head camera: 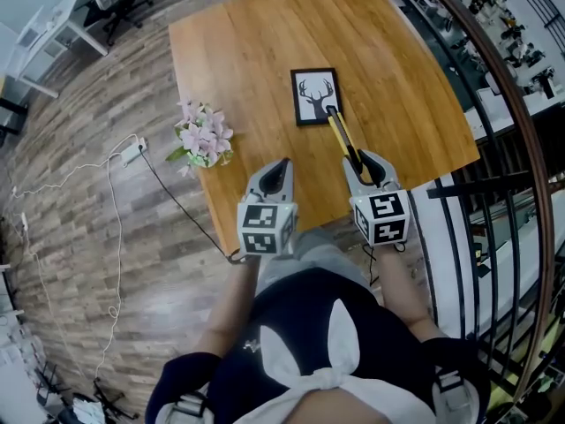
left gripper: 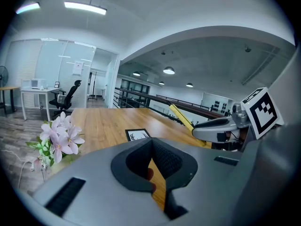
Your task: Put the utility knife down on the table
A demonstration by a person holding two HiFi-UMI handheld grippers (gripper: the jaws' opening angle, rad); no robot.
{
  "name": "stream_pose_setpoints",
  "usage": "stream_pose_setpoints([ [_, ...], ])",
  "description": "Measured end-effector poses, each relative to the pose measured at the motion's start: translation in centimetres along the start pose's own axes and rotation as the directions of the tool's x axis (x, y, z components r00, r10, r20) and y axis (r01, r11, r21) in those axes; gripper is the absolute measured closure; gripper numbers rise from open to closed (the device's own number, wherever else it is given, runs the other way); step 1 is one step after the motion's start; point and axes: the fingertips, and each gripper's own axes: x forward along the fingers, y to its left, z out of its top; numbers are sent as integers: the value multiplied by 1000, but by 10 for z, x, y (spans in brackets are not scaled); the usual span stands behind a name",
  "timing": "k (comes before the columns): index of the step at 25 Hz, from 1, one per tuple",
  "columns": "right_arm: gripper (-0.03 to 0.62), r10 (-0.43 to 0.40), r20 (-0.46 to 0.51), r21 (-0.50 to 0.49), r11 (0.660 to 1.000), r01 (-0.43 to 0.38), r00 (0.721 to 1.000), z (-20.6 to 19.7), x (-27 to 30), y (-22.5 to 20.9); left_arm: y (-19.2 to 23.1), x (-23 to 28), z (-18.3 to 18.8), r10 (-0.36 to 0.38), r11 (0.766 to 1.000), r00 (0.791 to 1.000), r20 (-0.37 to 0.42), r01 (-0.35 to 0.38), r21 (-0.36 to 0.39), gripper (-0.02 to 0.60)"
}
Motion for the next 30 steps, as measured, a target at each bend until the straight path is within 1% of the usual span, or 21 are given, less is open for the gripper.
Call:
stream_pose_setpoints([
  [4, 477, 3, 0, 6, 1000, -3, 1000, 2, 8, -1, 6, 6, -4, 3, 1000, 1000, -22, -3, -1, 574],
  [10, 477, 2, -17, 8, 1000, -2, 1000, -1, 17, -1, 13, 10, -1, 9, 1000, 1000, -20, -10, -7, 572],
  [23, 477, 16, -57, 3, 1000, -16, 998, -12, 33, 2, 19, 23, -10, -11, 1000, 999, -48, 10, -22, 574],
  [30, 477, 23, -84, -11, 1000, -24, 996, -18, 42, 3, 25, 28, -8, -14, 1000, 999, -45, 12, -28, 574],
])
